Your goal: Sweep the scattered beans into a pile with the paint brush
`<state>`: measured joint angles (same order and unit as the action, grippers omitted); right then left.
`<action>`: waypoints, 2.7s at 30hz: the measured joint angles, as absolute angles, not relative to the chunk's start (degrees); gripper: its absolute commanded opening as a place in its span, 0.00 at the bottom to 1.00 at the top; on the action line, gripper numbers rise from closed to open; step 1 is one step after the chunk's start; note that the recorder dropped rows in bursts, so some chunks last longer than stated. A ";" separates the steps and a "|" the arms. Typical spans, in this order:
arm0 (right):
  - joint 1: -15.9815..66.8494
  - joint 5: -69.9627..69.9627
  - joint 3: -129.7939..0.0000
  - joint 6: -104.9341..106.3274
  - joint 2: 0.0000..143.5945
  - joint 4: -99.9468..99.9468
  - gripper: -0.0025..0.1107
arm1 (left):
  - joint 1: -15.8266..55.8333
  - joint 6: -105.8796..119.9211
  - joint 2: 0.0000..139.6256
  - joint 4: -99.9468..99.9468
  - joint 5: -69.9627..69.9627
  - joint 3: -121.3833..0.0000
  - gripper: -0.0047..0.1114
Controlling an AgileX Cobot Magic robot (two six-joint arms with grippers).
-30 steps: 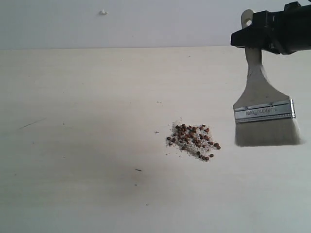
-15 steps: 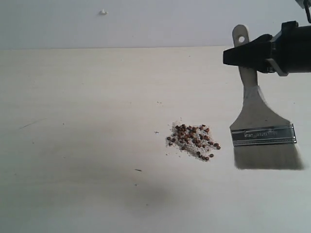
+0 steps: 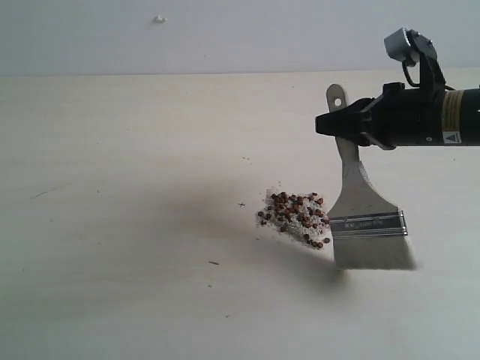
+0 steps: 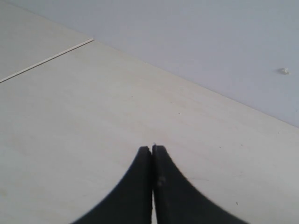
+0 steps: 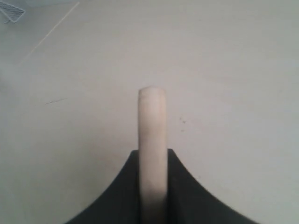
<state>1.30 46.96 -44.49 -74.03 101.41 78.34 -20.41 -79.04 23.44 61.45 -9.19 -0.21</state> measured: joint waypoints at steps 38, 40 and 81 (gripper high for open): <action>1.30 46.03 -44.49 -71.29 99.74 75.73 0.02 | -20.41 -79.04 23.44 61.45 -9.19 -0.21 0.04; 1.30 46.14 -44.49 -71.52 100.89 75.86 0.02 | -20.41 -79.04 23.44 61.45 -9.19 -0.21 0.04; 12.99 64.52 -32.34 -48.94 101.14 28.54 0.02 | -20.41 -79.04 23.44 61.45 -9.19 -0.21 0.04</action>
<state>12.99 64.52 -32.34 -48.94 101.14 28.54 -20.41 -79.04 23.44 61.45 -9.19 -0.21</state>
